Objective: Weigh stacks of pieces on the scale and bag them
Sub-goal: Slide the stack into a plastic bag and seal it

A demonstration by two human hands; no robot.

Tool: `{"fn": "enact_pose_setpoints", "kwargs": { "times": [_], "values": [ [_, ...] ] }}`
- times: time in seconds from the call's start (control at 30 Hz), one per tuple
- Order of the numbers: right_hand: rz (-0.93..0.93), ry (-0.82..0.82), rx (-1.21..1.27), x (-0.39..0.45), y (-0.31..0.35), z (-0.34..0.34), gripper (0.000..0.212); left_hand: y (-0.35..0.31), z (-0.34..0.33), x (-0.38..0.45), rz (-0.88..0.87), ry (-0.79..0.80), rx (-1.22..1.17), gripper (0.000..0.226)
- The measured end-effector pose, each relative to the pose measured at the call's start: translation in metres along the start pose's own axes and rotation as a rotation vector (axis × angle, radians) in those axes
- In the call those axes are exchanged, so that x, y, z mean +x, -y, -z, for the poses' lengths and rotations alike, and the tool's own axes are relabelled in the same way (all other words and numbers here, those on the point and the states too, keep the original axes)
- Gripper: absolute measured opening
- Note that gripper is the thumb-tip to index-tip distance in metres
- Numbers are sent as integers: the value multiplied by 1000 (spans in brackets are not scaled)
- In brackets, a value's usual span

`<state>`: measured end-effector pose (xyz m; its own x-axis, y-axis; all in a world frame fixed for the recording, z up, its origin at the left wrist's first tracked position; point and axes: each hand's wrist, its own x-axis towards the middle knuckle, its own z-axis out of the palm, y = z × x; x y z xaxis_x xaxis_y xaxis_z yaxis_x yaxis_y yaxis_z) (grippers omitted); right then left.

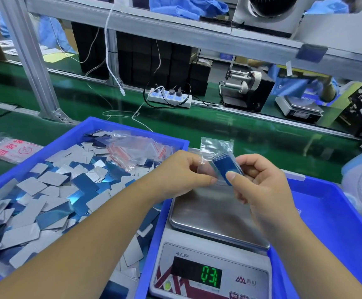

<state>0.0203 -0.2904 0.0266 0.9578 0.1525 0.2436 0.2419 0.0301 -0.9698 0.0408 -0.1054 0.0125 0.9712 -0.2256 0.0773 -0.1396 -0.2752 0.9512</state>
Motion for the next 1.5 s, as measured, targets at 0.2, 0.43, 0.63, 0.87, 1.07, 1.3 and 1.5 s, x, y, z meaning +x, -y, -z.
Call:
{"fn": "enact_pose_setpoints", "kwargs": {
  "times": [0.2, 0.43, 0.63, 0.87, 1.07, 1.3, 1.5],
  "values": [
    [60, 99, -63, -1, 0, 0, 23, -2, 5, -3, 50, 87, 54, 8],
    [31, -23, -319, 3, -4, 11, 20, 3, 15, 0, 33, -17, -180, 32],
    [-21, 117, -877, 5, -12, 13, 23, 7, 19, 0, 124, 36, -316, 8],
    [10, 190, -1026, 6, -15, 11, 20, 7, 14, 3, 132, -86, -278, 42],
    [61, 80, -769, 4, -14, 7, 23, 1, 9, 0, 152, -101, -350, 39],
    [117, 85, -328, -3, -12, -4, 25, 0, 2, 1, 138, -99, -389, 33],
    [191, 3, -375, -2, -16, -8, 28, -1, -2, 2, 98, -59, -410, 33]
  ]
}}
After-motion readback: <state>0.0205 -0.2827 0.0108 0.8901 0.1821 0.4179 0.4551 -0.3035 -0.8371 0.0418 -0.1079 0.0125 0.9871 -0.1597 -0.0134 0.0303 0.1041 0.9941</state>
